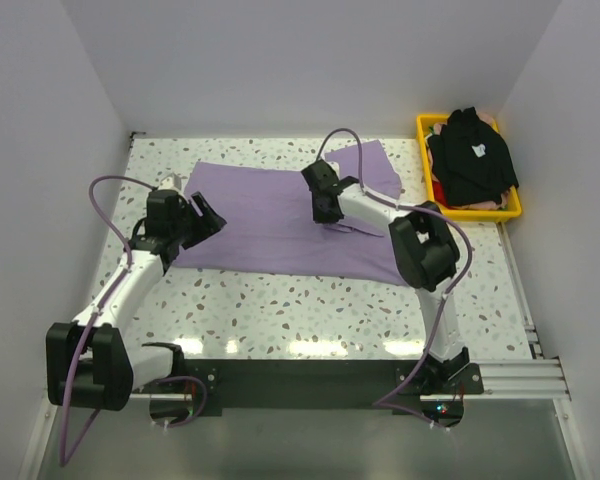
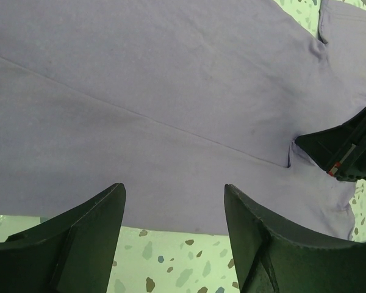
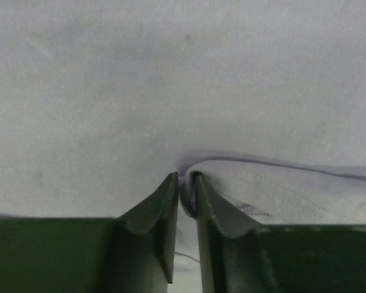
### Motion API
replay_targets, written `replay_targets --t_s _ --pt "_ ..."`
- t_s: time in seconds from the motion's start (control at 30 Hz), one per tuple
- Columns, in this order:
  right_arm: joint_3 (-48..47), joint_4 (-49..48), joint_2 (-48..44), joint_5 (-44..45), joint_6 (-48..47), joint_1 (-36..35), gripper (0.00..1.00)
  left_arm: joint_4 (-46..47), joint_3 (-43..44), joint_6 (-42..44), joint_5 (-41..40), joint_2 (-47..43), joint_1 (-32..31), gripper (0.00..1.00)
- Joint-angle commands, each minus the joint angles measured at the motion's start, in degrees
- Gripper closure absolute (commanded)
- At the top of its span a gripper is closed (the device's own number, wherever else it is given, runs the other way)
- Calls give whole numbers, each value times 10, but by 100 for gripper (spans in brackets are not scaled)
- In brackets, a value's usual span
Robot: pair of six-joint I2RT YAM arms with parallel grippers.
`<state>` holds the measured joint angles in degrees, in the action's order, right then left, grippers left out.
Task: Fold and stack the t-shirts
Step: Fold the tshirt
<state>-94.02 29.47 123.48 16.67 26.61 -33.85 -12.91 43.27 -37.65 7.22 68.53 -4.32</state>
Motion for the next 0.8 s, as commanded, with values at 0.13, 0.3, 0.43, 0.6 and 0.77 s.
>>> replay_targets --t_s 0.13,0.3,0.43,0.6,0.77 --pt "-11 9 -43 45 -31 10 62 28 9 20 17 2 -3 30" --pt "47 -6 -105 64 -21 13 55 32 5 19 19 3 -3 30" --pt "129 -32 -149 72 -2 13 55 32 4 19 20 1 -3 30" --pt "203 -60 -185 79 7 14 56 34 0 18 21 -2 -3 30" --pt "225 -61 -176 90 12 18 59 35 0 17 24 -3 -3 30"
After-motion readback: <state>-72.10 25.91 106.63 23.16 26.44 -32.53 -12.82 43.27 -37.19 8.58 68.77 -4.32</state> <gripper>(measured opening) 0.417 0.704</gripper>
